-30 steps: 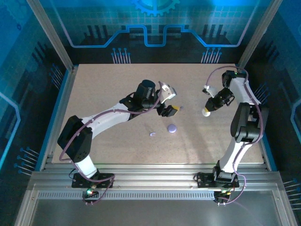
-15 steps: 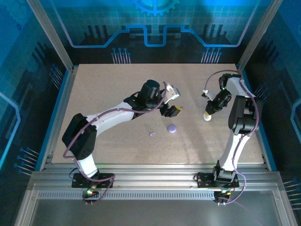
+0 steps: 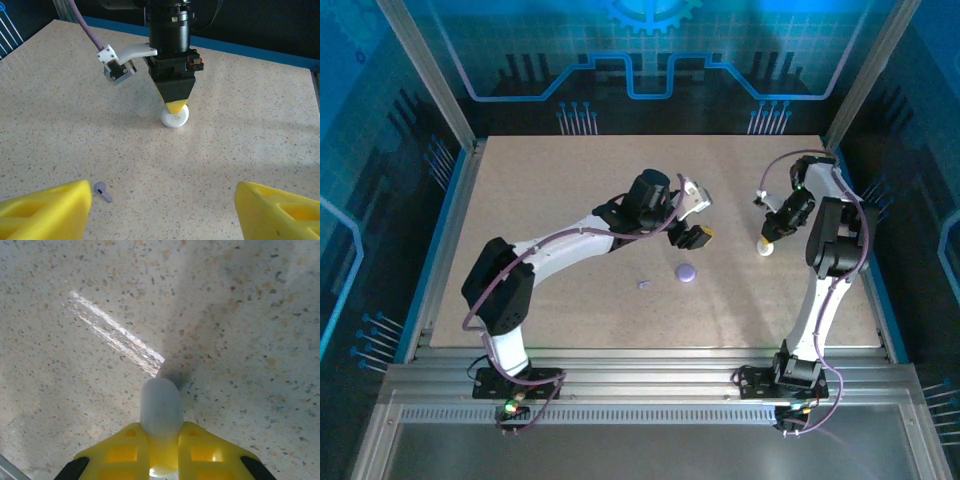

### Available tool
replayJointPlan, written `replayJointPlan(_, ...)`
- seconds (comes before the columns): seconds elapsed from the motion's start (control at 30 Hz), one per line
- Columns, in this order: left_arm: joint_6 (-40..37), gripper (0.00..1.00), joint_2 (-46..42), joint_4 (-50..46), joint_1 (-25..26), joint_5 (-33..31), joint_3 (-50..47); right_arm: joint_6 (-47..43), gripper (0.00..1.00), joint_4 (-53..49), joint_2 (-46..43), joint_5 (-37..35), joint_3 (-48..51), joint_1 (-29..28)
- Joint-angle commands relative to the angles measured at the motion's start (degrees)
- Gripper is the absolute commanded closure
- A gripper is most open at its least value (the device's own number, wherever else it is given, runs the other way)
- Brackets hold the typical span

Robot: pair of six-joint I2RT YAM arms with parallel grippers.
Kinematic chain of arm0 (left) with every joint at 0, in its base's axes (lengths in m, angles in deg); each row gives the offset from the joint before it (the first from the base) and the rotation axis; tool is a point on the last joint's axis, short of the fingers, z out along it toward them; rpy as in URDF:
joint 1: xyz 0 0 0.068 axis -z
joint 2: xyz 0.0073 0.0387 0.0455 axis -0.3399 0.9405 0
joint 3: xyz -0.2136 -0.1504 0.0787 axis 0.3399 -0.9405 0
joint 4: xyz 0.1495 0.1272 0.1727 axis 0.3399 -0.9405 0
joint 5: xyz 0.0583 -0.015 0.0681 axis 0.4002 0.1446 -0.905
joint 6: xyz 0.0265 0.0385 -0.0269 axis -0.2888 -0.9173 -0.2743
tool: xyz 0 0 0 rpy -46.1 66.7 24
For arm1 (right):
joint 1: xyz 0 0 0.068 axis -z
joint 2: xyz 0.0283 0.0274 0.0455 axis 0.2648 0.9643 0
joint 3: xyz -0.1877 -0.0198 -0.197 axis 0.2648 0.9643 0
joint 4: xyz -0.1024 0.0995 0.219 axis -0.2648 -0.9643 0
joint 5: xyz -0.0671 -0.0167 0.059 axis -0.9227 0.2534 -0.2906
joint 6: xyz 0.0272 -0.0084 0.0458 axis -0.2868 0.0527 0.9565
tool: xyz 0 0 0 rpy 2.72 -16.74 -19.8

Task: Insert wireless bluetooth earbuds into charging case

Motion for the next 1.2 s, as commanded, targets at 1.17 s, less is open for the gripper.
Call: replayJointPlan(1.17, -0.5, 0.24, 3.5, -0.6, 2.3, -1.2, 4.8, 2.8, 0.63, 0.0, 4.4, -2.5, -6.8, 3.0)
